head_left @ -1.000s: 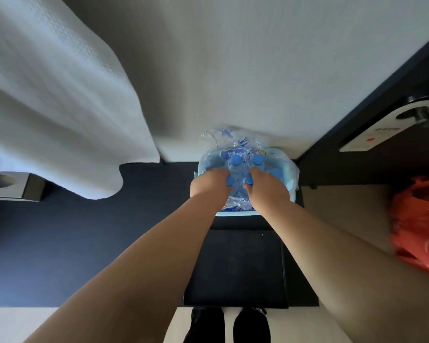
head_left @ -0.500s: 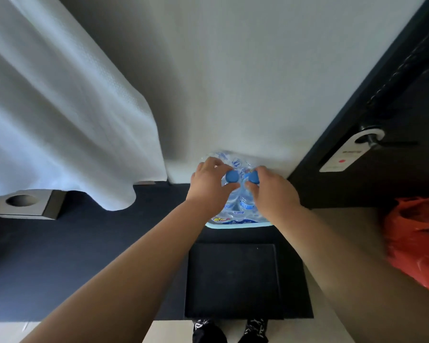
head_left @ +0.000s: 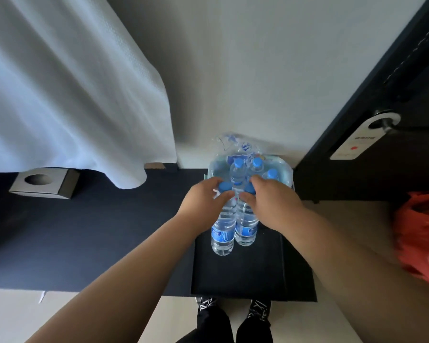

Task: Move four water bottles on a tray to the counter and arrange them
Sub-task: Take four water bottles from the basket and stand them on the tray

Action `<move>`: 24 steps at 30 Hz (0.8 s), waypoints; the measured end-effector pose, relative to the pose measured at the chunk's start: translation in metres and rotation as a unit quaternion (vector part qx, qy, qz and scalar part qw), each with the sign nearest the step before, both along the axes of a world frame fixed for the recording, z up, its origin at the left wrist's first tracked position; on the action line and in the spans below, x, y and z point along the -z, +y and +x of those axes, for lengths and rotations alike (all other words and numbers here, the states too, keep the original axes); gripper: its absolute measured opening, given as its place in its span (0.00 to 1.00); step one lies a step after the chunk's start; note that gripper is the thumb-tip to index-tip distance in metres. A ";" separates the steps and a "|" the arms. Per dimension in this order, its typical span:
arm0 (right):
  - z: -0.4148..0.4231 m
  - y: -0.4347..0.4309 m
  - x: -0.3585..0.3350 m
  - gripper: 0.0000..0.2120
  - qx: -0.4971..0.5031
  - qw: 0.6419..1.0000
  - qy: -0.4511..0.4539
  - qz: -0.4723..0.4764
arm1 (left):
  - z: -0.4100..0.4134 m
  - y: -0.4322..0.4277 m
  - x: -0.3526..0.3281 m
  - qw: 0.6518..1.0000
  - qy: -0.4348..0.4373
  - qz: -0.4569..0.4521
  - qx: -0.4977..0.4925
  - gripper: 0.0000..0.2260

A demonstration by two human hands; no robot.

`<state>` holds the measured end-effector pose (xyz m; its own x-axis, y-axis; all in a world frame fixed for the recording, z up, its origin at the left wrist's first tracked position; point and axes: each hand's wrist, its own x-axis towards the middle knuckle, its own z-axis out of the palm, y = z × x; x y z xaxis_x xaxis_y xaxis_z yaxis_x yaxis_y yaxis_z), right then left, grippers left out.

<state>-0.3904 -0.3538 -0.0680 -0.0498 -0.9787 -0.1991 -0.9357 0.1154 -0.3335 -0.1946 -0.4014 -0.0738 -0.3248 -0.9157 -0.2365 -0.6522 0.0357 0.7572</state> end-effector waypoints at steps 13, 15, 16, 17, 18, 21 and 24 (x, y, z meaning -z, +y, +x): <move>0.042 0.031 0.149 0.17 0.069 0.963 -0.045 0.255 | 0.013 0.052 0.156 0.975 -0.157 0.149 -0.052 0.10; 0.040 0.025 0.164 0.19 0.074 0.960 -0.047 0.267 | 0.008 0.051 0.173 0.969 -0.182 0.159 -0.042 0.13; 0.039 0.022 0.171 0.20 0.078 0.959 -0.049 0.270 | 0.006 0.050 0.181 0.967 -0.193 0.162 -0.035 0.13; 0.037 0.018 0.177 0.20 0.086 0.957 -0.052 0.270 | 0.004 0.048 0.189 0.966 -0.201 0.163 -0.030 0.11; 0.036 0.015 0.184 0.21 0.101 0.957 -0.057 0.267 | 0.003 0.047 0.196 0.964 -0.206 0.165 -0.033 0.09; 0.034 0.007 0.206 0.22 0.146 0.953 -0.074 0.256 | -0.001 0.037 0.213 0.956 -0.227 0.177 -0.051 0.14; 0.034 0.003 0.226 0.23 0.183 0.942 -0.082 0.270 | -0.004 0.027 0.226 0.950 -0.247 0.182 -0.057 0.17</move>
